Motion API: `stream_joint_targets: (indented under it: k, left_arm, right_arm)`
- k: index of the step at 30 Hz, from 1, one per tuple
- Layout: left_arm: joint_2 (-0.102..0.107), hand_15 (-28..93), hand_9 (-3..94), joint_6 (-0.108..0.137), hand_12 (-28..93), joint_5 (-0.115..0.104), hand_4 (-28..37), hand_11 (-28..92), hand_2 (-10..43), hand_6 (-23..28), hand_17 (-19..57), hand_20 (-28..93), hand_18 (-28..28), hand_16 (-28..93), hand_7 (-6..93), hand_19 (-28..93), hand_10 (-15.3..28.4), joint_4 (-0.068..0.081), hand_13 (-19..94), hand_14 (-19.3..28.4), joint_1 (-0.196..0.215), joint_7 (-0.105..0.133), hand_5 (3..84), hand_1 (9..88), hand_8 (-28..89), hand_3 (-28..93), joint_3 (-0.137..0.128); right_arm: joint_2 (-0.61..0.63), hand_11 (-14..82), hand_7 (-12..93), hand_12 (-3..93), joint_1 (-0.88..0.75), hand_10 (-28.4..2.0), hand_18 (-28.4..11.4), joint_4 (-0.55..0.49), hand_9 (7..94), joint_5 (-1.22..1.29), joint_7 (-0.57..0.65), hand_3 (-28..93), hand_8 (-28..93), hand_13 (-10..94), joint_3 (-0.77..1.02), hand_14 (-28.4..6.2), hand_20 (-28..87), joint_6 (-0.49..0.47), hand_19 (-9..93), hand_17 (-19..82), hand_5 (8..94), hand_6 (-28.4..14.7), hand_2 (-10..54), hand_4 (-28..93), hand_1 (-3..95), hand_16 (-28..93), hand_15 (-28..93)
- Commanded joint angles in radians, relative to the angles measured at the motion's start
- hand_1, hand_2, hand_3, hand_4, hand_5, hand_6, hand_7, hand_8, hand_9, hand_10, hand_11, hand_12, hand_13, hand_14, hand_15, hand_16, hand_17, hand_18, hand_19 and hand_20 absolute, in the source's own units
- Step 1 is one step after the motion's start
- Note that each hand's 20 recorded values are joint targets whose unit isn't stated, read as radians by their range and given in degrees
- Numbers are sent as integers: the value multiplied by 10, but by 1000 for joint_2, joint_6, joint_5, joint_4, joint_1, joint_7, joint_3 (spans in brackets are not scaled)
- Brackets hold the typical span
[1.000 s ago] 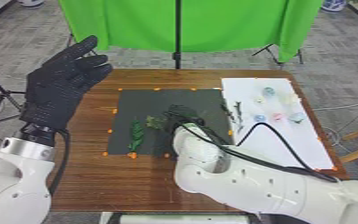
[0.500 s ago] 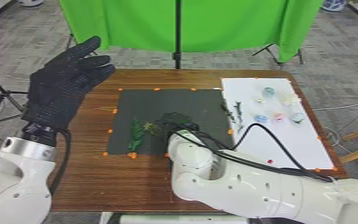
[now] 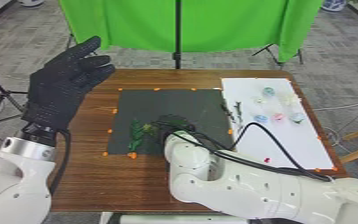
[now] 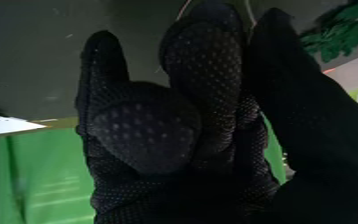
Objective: Arrange flowers
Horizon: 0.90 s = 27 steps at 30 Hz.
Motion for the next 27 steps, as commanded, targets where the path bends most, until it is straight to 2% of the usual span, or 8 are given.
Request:
stream_joint_targets:
  k: [1, 7, 11, 14, 17, 19, 20, 27]
  left_arm:
    - [-1, 511, 342, 11, 116, -4, -193, 295, 67, 97, -105, 166, 242, -87, 163, 547, 219, 0, 231, 283, 8, 0, 372, 245, -105, 796, 3]
    - [-4, 511, 342, 11, 117, -3, -194, 296, 68, 98, -105, 166, 242, -88, 163, 547, 220, -1, 232, 284, 8, -4, 372, 246, -106, 795, 2]
    - [-11, 510, 342, 10, 116, -2, -194, 296, 68, 98, -105, 166, 242, -88, 163, 547, 219, 2, 231, 284, 3, -17, 373, 246, -106, 796, 3]
    - [-17, 509, 342, 22, 116, -3, -194, 296, 68, 97, -105, 166, 242, -88, 164, 548, 219, -8, 231, 284, 32, -19, 373, 246, -106, 795, -15]
    - [-29, 510, 342, 21, 116, -2, -194, 296, 68, 98, -105, 165, 242, -88, 163, 548, 219, -12, 232, 283, 52, -29, 373, 246, -106, 795, -32]
    - [-37, 510, 342, 31, 116, -1, -193, 296, 68, 98, -105, 165, 242, -87, 163, 548, 219, -18, 232, 284, 66, -32, 373, 246, -106, 796, -40]
    - [-45, 510, 342, 34, 116, 0, -194, 296, 68, 98, -105, 165, 242, -87, 163, 548, 219, -19, 232, 284, 70, -39, 373, 245, -106, 796, -41]
    - [-58, 511, 342, 52, 116, -3, -196, 296, 68, 98, -105, 166, 242, -88, 163, 548, 219, -36, 232, 283, 134, -24, 373, 246, -106, 795, -74]
  right_arm:
    - [-16, 412, 216, 187, -8, -106, -194, -19, 937, 18, -9, 686, 105, 925, 15, -66, -120, -37, 932, 477, 919, -18, -95, -228, 467, 201, 613]
    - [-19, 407, 205, 186, -10, -108, -194, -30, 937, 27, -16, 690, 96, 923, 21, -68, -127, -43, 932, 475, 919, -20, -95, -226, 458, 203, 611]
    - [-15, 405, 201, 186, -4, -109, -194, -29, 937, 18, -7, 693, 93, 923, 22, -69, -133, -42, 932, 475, 919, -21, -95, -224, 453, 202, 609]
    - [3, 404, 200, 186, 20, -109, -194, -42, 937, 5, -3, 693, 93, 924, 4, -69, -136, -38, 932, 476, 920, -20, -95, -224, 452, 201, 609]
    - [24, 412, 202, 185, 47, -109, -195, -61, 937, -6, -7, 696, 90, 926, 3, -69, -135, -24, 932, 476, 923, -18, -95, -221, 446, 201, 613]
    - [18, 416, 203, 184, -29, -109, -196, -75, 937, -77, -42, 698, 87, 926, 106, -69, -131, -89, 932, 478, 924, -17, -95, -220, 443, 202, 617]
    - [30, 417, 204, 183, -23, -109, -196, -85, 937, -64, -40, 698, 85, 926, 113, -70, -129, -83, 932, 478, 924, -18, -95, -220, 442, 202, 618]
    - [103, 373, 209, 192, -60, -118, -201, -136, 934, -64, -41, 687, 73, 905, 214, -76, -142, -8, 932, 471, 895, -24, -95, -218, 439, 196, 615]
